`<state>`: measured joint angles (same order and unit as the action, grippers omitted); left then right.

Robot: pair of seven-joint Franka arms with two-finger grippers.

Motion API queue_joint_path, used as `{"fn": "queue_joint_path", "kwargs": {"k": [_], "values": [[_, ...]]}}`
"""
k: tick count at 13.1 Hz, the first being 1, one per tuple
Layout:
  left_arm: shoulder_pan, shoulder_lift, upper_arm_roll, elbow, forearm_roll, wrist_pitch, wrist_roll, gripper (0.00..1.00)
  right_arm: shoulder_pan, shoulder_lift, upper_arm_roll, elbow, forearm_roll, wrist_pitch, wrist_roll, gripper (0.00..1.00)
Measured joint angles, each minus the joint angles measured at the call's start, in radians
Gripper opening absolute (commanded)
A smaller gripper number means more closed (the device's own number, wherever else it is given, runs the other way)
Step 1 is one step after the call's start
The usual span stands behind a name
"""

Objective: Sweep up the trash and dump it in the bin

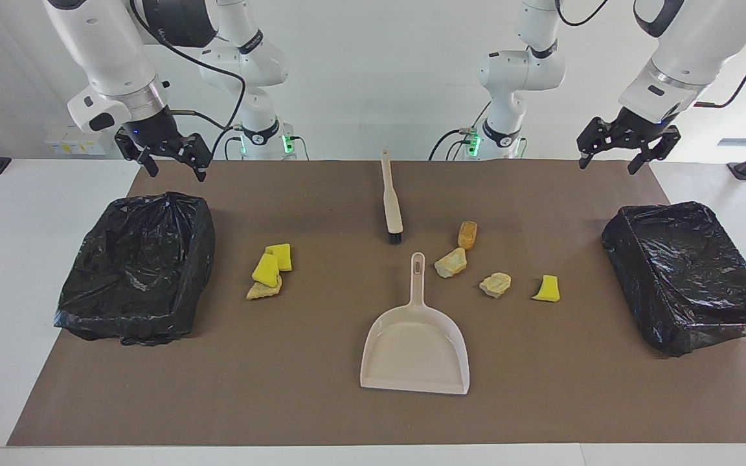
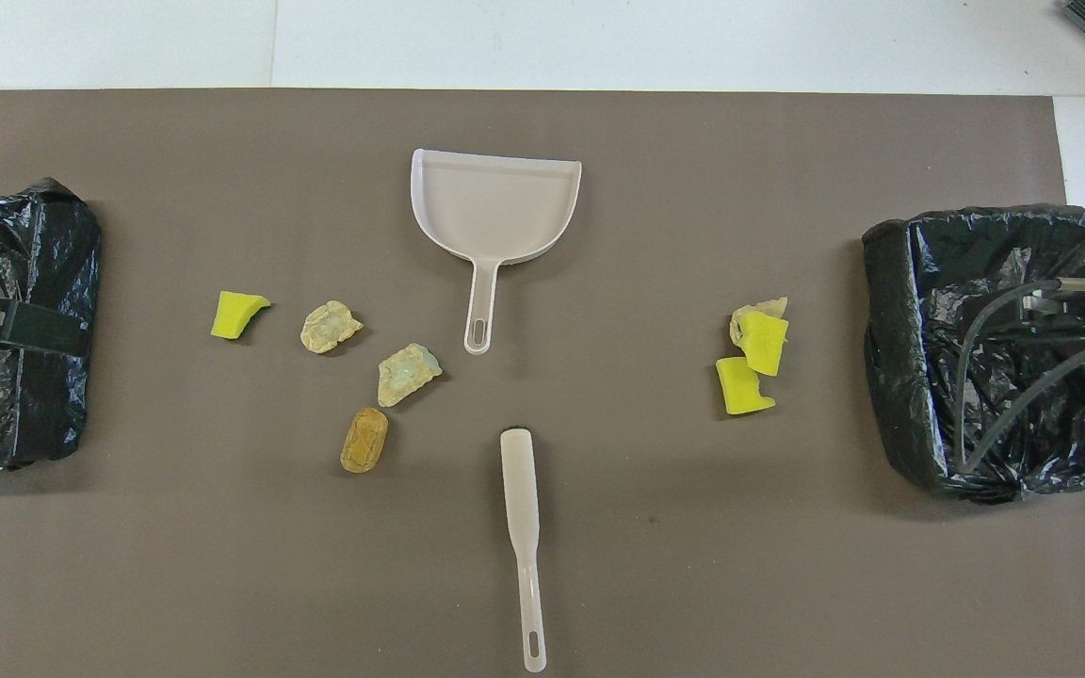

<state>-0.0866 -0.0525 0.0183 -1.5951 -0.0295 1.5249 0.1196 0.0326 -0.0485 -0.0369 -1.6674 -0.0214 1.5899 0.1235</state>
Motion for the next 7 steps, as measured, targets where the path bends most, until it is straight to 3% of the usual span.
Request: {"fn": "queue_joint_path", "kwargs": {"k": [7], "values": [[-0.001, 0.000, -0.001, -0.010, -0.022, 0.000, 0.000, 1.00, 0.000, 0.000, 0.000, 0.000, 0.000, 0.000, 0.000, 1.00]]}}
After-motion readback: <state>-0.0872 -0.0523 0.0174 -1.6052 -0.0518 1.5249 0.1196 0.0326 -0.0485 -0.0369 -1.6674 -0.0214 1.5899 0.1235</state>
